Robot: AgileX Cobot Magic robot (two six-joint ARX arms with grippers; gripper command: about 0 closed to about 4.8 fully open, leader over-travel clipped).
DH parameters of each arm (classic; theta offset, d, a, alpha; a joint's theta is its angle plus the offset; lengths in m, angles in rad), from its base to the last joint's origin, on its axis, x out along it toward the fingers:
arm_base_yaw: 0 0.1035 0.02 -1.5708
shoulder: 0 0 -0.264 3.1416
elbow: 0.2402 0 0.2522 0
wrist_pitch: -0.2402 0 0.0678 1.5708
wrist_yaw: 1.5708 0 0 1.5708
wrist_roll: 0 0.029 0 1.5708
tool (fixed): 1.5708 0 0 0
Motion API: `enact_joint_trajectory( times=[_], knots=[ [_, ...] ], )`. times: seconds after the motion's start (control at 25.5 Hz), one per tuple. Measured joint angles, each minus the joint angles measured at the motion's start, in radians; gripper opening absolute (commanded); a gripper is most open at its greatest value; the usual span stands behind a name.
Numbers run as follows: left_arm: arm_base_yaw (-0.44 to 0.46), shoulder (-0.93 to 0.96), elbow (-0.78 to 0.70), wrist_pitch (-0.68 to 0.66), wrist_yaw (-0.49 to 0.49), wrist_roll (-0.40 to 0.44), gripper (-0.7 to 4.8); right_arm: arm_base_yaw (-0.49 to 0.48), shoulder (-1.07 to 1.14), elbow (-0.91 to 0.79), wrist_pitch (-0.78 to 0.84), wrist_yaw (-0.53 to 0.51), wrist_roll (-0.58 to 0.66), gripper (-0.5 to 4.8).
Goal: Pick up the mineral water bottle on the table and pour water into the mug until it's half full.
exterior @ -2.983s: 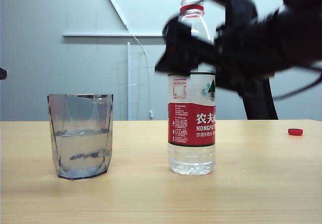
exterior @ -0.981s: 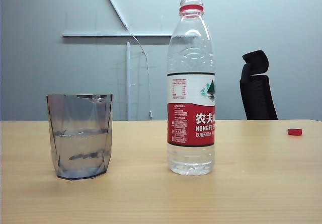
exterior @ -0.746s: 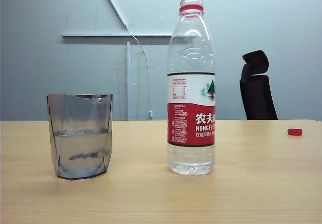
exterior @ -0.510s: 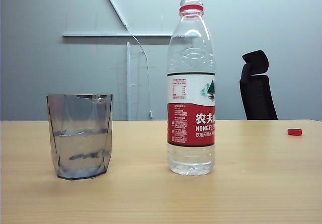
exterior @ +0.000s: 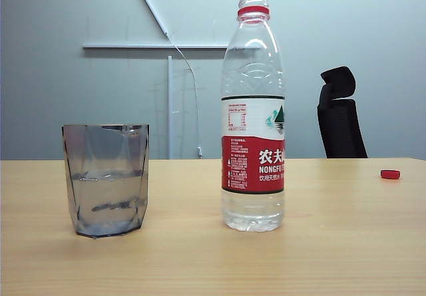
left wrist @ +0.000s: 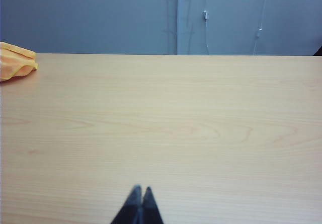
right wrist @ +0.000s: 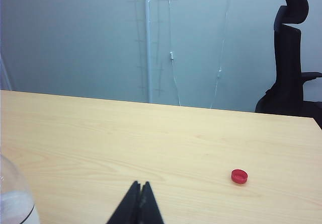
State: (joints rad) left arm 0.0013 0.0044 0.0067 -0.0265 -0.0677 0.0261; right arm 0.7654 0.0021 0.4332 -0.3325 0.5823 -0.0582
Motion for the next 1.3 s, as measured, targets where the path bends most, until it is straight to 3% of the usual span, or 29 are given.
enact_joint_trajectory(
  times=[0.39, 0.51, 0.59, 0.79, 0.9, 0.98, 1.1, 1.22, 1.3],
  knots=[
    [0.000, 0.000, 0.000, 0.000, 0.000, 0.000, -0.02, 0.000, 0.000, 0.000, 0.000, 0.013, 0.000, -0.04],
    [0.000, 0.000, 0.000, 0.000, 0.000, 0.000, -0.02, 0.000, 0.000, 0.000, 0.000, 0.189, -0.001, -0.04],
    [0.000, 0.000, 0.000, 0.000, 0.000, 0.000, -0.02, -0.005, 0.000, 0.000, -0.002, 0.233, -0.001, -0.04],
    [0.000, 0.000, 0.000, 0.000, 0.000, 0.000, -0.02, -0.124, 0.000, -0.026, -0.025, 0.284, -0.002, -0.05],
    [0.000, 0.000, 0.000, 0.000, 0.000, 0.000, -0.02, -0.249, 0.000, -0.099, -0.021, 0.303, -0.003, -0.05],
    [0.000, 0.000, 0.000, 0.000, 0.000, 0.000, -0.02, -0.352, 0.000, -0.147, 0.019, 0.245, -0.003, -0.05],
    [0.000, 0.000, 0.000, 0.000, 0.000, 0.000, -0.02, -0.602, 0.000, -0.247, 0.148, -0.085, -0.003, -0.05],
    [0.000, 0.000, 0.000, 0.000, 0.000, 0.000, -0.02, -0.681, -0.001, -0.289, 0.171, -0.283, -0.002, -0.05],
    [0.001, 0.000, 0.000, 0.000, 0.000, 0.000, -0.02, -0.715, -0.001, -0.313, 0.211, -0.362, 0.003, -0.05]
  ],
)
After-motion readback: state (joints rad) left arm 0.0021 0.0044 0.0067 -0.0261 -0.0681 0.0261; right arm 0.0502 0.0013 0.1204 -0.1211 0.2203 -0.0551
